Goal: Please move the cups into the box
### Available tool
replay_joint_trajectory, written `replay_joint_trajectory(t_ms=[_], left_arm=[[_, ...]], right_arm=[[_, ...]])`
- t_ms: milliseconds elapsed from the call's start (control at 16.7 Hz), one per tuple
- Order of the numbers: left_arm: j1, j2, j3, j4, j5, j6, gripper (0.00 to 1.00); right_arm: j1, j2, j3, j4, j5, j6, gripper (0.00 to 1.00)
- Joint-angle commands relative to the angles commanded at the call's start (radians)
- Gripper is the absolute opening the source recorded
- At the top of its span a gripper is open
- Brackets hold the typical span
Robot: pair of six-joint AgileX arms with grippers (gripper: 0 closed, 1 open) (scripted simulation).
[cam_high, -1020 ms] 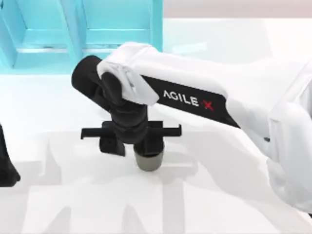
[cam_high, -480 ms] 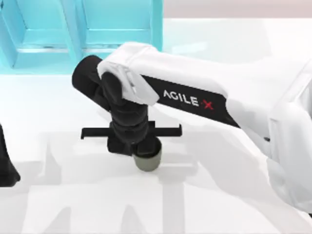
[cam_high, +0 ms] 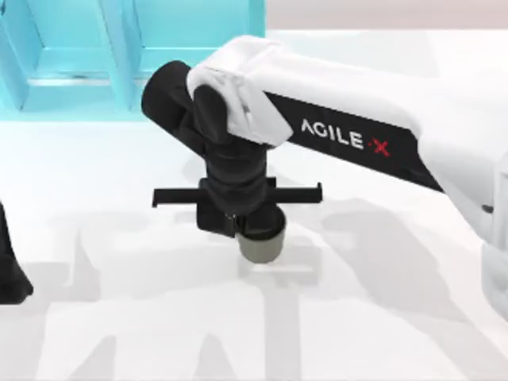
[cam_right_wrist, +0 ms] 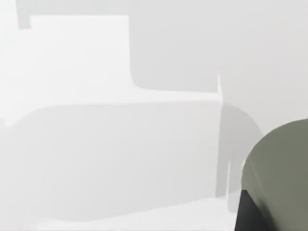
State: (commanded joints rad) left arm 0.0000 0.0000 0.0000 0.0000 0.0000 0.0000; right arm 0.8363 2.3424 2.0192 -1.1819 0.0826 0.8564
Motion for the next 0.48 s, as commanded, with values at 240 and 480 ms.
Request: replay_joint_trajectory(t_ms=[240,480], left_arm=[[0.000,0.000,0.000,0.000,0.000,0.000,1.00],[0.000,0.000,0.000,0.000,0.000,0.000,1.00]], right_arm=[[-0.066,-0.177,-0.103,-0.059,-0.007,-0.070,0.00],[-0.105,-0.270,-0.166,-0.098,-0.012,-0.112,0.00]])
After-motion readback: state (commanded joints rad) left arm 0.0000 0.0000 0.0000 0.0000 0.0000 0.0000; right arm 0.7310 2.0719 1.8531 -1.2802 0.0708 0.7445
